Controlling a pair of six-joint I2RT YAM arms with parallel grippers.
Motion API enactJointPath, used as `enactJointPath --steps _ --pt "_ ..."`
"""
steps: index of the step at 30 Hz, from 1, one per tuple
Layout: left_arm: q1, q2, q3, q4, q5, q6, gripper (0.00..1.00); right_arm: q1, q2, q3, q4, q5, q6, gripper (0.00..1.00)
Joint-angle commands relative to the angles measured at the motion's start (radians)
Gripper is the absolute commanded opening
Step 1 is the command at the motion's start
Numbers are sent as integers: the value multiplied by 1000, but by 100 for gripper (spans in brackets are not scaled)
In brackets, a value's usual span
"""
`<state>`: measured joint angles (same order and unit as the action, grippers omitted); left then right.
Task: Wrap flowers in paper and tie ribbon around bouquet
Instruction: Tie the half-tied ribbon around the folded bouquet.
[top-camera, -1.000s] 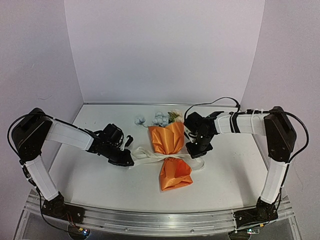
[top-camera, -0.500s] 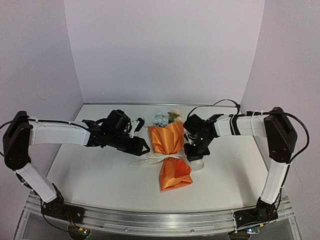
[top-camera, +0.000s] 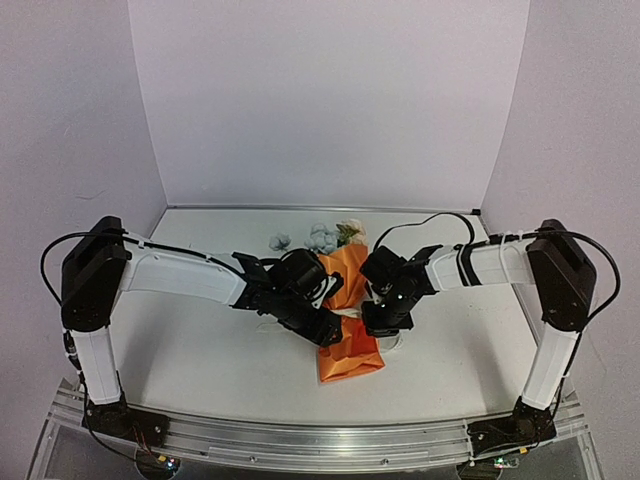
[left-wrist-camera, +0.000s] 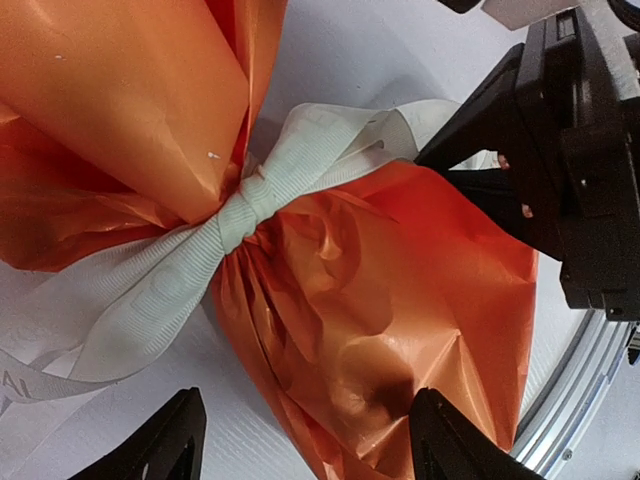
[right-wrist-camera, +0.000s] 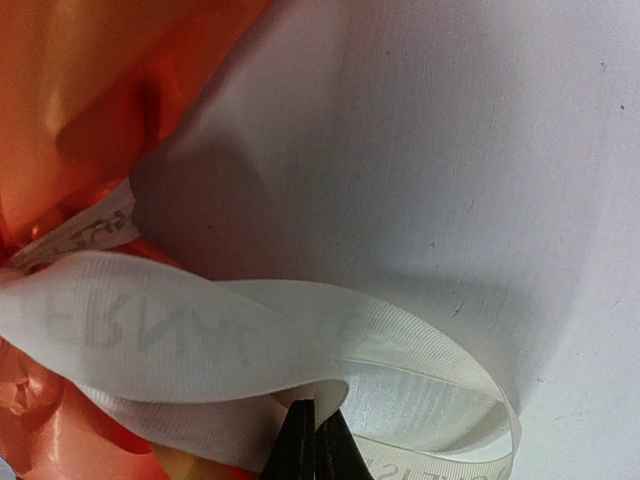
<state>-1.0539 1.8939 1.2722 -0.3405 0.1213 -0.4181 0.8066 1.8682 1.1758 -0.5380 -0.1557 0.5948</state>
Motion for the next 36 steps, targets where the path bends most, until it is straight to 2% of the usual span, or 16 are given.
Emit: enactJointPath --steps 1,3,4,7,16,26,36 --pt "-3 11 63 -24 -45 5 64 3 -65 -17 26 21 22 0" --pt "-2 19 69 -33 -40 8 52 1 -74 -19 22 28 7 0" --pt "-3 22 70 -37 -39 8 43 1 -80 -18 13 35 -4 0" --pt "-3 20 58 -38 -31 8 26 -8 -97 -3 -22 42 -37 0" --pt "-3 -1 17 -26 -17 -5 1 -62 -92 87 -129 -53 -114 0" --pt "-1 -33 -35 -24 -14 -33 0 -114 -74 149 -203 -126 -165 0" --pt "-1 -62 -68 -28 -5 -52 0 -173 -41 182 -244 -81 -165 0"
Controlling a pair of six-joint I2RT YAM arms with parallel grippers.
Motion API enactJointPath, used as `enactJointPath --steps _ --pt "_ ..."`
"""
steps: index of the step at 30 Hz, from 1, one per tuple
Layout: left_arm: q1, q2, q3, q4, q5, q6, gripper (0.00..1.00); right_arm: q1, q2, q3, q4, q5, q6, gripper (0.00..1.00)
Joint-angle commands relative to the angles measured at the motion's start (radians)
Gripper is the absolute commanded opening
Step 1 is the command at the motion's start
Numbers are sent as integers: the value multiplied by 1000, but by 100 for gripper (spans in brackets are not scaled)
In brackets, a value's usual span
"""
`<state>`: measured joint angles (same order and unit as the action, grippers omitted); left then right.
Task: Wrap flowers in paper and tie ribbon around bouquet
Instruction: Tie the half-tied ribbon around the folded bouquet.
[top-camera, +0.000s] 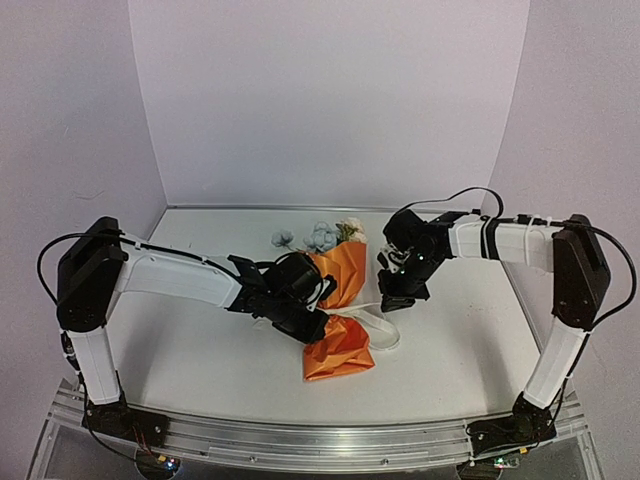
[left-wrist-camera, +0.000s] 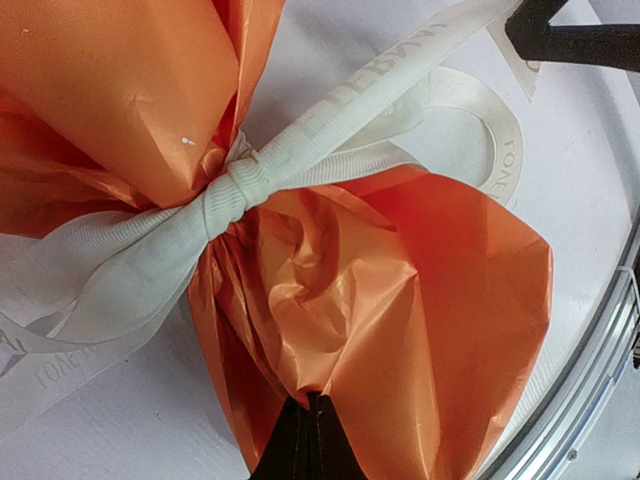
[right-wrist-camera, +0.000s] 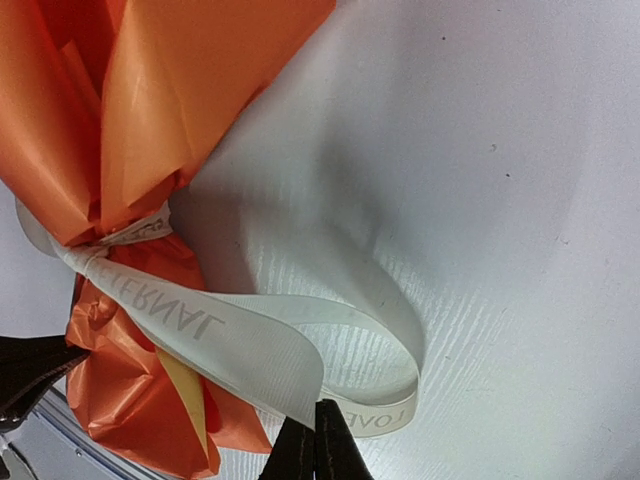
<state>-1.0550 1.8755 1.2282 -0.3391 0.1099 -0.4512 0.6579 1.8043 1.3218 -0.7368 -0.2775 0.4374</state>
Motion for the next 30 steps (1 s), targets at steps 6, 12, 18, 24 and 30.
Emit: enactJointPath --steps 6,12,18,24,30 --pt "0 -52 -33 -28 13 -27 0 -58 27 20 -56 78 14 0" --pt "0 -55 -39 -29 19 -29 0 -85 31 2 -58 92 23 0" --pt "0 -62 -43 -32 23 -32 0 -95 29 -16 -62 135 35 0" --pt "0 -70 -52 -34 18 -34 0 -102 23 -35 -75 189 56 0" --pt "0 -75 -35 -36 20 -27 6 -102 19 -29 -77 132 63 5"
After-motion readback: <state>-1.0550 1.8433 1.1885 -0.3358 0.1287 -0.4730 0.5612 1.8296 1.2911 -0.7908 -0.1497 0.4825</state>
